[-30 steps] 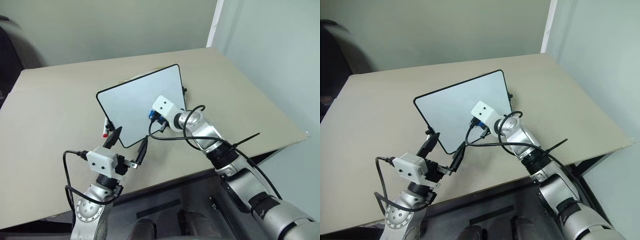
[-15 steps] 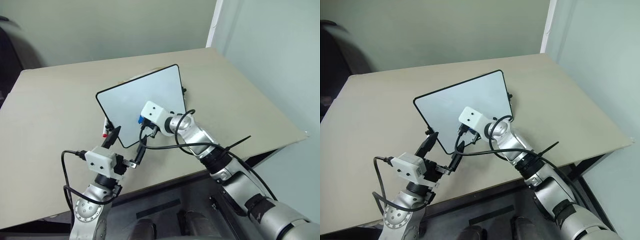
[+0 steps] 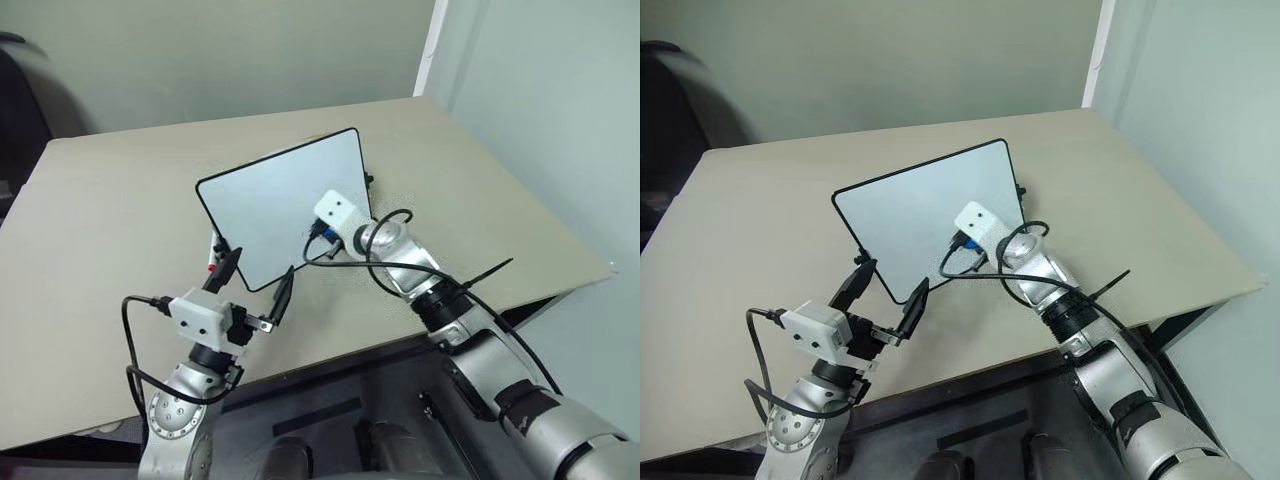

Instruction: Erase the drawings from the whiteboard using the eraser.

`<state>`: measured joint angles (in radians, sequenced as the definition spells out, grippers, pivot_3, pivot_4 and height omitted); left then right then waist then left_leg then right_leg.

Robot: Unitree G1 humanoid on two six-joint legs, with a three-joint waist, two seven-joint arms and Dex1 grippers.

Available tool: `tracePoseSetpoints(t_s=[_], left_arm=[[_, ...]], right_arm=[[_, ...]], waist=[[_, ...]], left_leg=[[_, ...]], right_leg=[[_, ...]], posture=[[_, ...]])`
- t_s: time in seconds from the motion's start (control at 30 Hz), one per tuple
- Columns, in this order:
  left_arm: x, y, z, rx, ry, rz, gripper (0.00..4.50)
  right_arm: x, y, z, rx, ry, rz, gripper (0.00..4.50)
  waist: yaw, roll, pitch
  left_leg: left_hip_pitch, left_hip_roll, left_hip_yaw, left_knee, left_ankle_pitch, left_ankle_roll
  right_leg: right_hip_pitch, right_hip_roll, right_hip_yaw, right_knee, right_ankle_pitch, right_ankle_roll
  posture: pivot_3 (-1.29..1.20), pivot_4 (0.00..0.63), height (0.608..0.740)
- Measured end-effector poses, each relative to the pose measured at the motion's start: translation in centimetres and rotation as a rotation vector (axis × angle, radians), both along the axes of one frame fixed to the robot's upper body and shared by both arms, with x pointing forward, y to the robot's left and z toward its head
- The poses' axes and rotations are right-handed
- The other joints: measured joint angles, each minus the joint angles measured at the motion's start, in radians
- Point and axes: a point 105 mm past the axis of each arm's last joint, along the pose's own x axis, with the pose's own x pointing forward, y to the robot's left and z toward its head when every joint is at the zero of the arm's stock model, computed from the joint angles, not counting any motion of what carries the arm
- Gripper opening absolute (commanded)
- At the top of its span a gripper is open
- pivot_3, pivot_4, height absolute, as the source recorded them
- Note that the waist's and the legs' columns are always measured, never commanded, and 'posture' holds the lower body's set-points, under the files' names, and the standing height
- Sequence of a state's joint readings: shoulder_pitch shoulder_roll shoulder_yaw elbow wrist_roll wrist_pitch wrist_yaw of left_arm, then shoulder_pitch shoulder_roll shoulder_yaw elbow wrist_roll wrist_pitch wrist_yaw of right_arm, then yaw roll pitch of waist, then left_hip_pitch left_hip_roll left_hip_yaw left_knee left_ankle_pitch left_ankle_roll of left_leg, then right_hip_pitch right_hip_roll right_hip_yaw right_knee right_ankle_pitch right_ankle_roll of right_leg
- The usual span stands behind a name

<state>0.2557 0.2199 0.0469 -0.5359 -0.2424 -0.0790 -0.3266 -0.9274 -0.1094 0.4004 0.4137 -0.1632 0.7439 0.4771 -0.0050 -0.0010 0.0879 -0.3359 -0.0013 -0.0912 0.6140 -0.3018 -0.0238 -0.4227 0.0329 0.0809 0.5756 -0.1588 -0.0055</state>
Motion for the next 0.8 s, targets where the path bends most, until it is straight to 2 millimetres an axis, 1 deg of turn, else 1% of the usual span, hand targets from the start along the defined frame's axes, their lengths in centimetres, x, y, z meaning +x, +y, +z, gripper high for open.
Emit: tracePoseSetpoints(t_s=[0.13, 0.17, 0.3, 0.5, 0.67, 0.8], left_arm=[[0.1, -0.1, 0.2, 0.001, -0.007, -0.003, 4.50], [0.1, -0.1, 0.2, 0.002, -0.009, -0.004, 4.50], [0.2, -0.1, 0.3, 0.002, -0.009, -0.004, 4.50], [0.2, -0.1, 0.2, 0.000, -0.004, -0.002, 4.50], [0.2, -0.1, 0.1, -0.002, 0.000, 0.000, 4.50], [0.1, 0.0, -0.1, -0.003, 0.009, 0.005, 4.50]], right_arm=[[0.2, -0.7, -0.2, -0.015, 0.005, -0.026, 0.48], [0.3, -0.8, -0.2, -0.018, 0.004, -0.027, 0.48], [0.2, -0.7, -0.3, -0.027, -0.002, -0.023, 0.48], [-0.4, 0.9, -0.3, -0.030, -0.003, 0.027, 0.48], [-1.4, 3.1, -0.4, -0.033, -0.007, 0.099, 0.48], [-1.8, 3.8, -0.3, -0.043, -0.014, 0.133, 0.48]], waist=[[-0.001, 0.000, 0.000], [-0.001, -0.001, 0.000], [-0.001, -0.001, 0.000], [-0.009, -0.001, 0.000], [-0.017, -0.001, 0.000], [-0.018, -0.001, 0.000]], left_leg=[[0.000, 0.000, 0.000, 0.000, 0.002, 0.002], [0.001, 0.000, 0.000, 0.000, 0.006, 0.009], [0.002, 0.000, 0.000, 0.000, 0.006, 0.010], [0.003, 0.000, 0.001, -0.001, 0.005, 0.009], [0.004, 0.001, 0.001, -0.002, 0.005, 0.009], [0.005, 0.001, 0.001, -0.002, 0.005, 0.008]], right_leg=[[-0.001, 0.000, 0.000, 0.001, 0.001, 0.000], [-0.001, 0.000, 0.000, 0.001, 0.001, 0.000], [-0.001, 0.000, 0.000, 0.001, 0.003, 0.001], [-0.001, 0.000, 0.000, 0.000, 0.003, 0.001], [-0.001, 0.002, 0.000, 0.000, 0.003, 0.001], [-0.004, 0.002, 0.000, 0.000, 0.003, 0.001]], posture=[[0.00, 0.150, 0.739], [0.00, 0.150, 0.739], [0.00, 0.150, 0.739], [0.00, 0.150, 0.739], [0.00, 0.150, 0.739], [0.00, 0.150, 0.739]])
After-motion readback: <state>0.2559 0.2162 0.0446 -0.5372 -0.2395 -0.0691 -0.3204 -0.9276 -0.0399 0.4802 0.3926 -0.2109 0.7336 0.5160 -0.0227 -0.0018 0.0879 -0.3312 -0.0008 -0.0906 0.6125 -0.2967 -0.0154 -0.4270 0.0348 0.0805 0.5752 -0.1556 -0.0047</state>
